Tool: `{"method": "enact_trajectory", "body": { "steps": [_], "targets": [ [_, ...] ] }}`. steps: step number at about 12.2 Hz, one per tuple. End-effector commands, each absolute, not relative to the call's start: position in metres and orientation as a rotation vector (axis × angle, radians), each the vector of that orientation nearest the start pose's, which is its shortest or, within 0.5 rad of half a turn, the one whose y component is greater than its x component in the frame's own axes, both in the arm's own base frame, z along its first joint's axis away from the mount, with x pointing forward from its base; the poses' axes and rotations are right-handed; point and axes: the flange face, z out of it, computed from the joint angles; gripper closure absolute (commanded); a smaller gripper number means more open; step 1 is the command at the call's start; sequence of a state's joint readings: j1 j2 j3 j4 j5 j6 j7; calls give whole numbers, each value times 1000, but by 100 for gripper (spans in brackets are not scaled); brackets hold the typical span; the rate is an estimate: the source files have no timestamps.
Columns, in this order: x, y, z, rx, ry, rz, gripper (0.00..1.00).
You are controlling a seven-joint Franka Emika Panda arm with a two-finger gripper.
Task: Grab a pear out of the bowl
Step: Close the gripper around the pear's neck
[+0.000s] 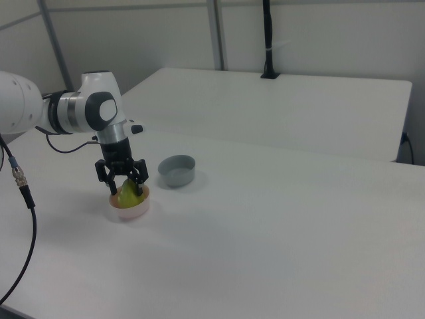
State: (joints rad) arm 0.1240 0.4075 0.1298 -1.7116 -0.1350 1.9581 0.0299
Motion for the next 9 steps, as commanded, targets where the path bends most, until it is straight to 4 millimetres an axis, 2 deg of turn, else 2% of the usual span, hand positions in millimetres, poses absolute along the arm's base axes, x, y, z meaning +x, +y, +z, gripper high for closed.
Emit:
{"method": "enact_trajectory", "body": {
  "steps": [1, 2, 5, 7, 9],
  "targets": [
    [627, 145, 340, -3210, -473, 197, 18],
    [626, 146, 340, -3210, -475, 197, 18],
    [626, 146, 340, -3210, -476, 200, 29],
    [626, 146, 341, -3212, -478, 197, 42],
    [625, 144, 349, -3215, -473, 197, 46]
  ]
}}
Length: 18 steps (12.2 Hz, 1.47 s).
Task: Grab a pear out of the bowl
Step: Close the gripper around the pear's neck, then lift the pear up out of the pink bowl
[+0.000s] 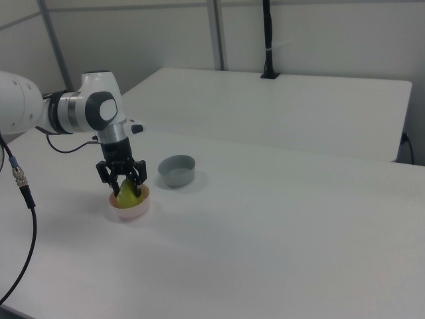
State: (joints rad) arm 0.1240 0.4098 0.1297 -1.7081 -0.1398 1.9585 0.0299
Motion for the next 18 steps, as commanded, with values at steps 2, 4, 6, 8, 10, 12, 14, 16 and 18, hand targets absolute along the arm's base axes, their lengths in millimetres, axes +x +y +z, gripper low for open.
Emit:
{"method": "enact_trajectory", "body": {
  "steps": [2, 4, 6, 8, 10, 12, 14, 16, 18],
  "targets": [
    [622, 143, 359, -3220, -470, 211, 47],
    [618, 145, 370, -3220, -469, 226, 47],
    [614, 147, 392, -3217, -462, 202, 47],
    [609, 147, 410, -3219, -455, 189, 47],
    [603, 139, 437, -3223, -447, 166, 47],
    [604, 126, 456, -3221, -419, 191, 47],
    [610, 101, 467, -3222, -394, 170, 47],
    [613, 47, 480, -3219, -376, 152, 47],
    [617, -5, 481, -3217, -349, 147, 47]
  ]
}}
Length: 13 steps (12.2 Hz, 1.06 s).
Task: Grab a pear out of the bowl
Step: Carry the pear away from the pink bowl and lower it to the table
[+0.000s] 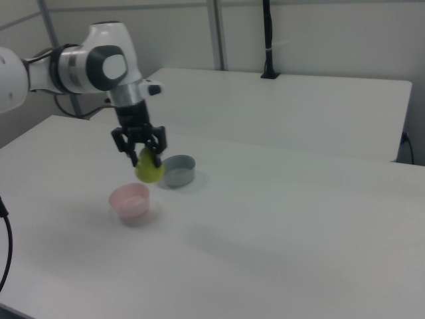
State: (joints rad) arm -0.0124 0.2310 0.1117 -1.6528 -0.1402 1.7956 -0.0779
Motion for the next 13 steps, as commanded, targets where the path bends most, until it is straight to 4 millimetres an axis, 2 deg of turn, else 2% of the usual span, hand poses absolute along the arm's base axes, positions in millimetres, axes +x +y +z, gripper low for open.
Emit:
{"method": "enact_trajectory", "body": {
  "steps": [1, 4, 7, 8, 10, 13],
  "targets": [
    [618, -33, 483, -3216, -342, 141, 47],
    [627, -88, 468, -3231, -290, 62, 46],
    [635, -114, 421, -3253, -273, 94, 46],
    [635, -116, 400, -3258, -291, 121, 46],
    [638, -117, 370, -3256, -304, 174, 46],
    [637, -112, 351, -3246, -308, 215, 43]
  ]
}}
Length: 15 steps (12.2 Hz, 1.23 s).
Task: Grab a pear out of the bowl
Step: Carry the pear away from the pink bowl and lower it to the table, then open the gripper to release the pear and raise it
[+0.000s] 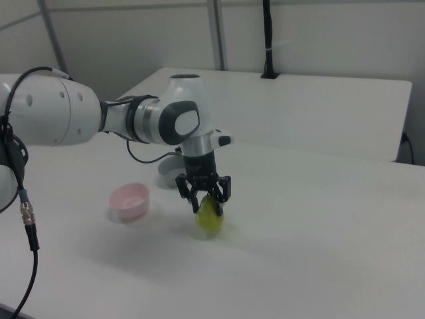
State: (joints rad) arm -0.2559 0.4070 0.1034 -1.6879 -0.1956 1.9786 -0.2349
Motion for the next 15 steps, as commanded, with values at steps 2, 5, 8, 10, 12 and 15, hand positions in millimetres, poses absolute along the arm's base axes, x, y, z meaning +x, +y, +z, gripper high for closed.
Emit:
{"method": "enact_trajectory", "body": {
  "steps": [2, 5, 8, 10, 12, 15],
  "targets": [
    [636, -112, 346, -3243, -310, 225, 34],
    [635, -112, 346, -3243, -307, 235, 0],
    [630, -99, 388, -3256, -290, 227, 0],
    [632, -82, 435, -3268, -253, 171, 0],
    [633, -42, 459, -3280, -240, 142, 0],
    [622, 24, 493, -3301, -150, 60, 0]
  ]
}}
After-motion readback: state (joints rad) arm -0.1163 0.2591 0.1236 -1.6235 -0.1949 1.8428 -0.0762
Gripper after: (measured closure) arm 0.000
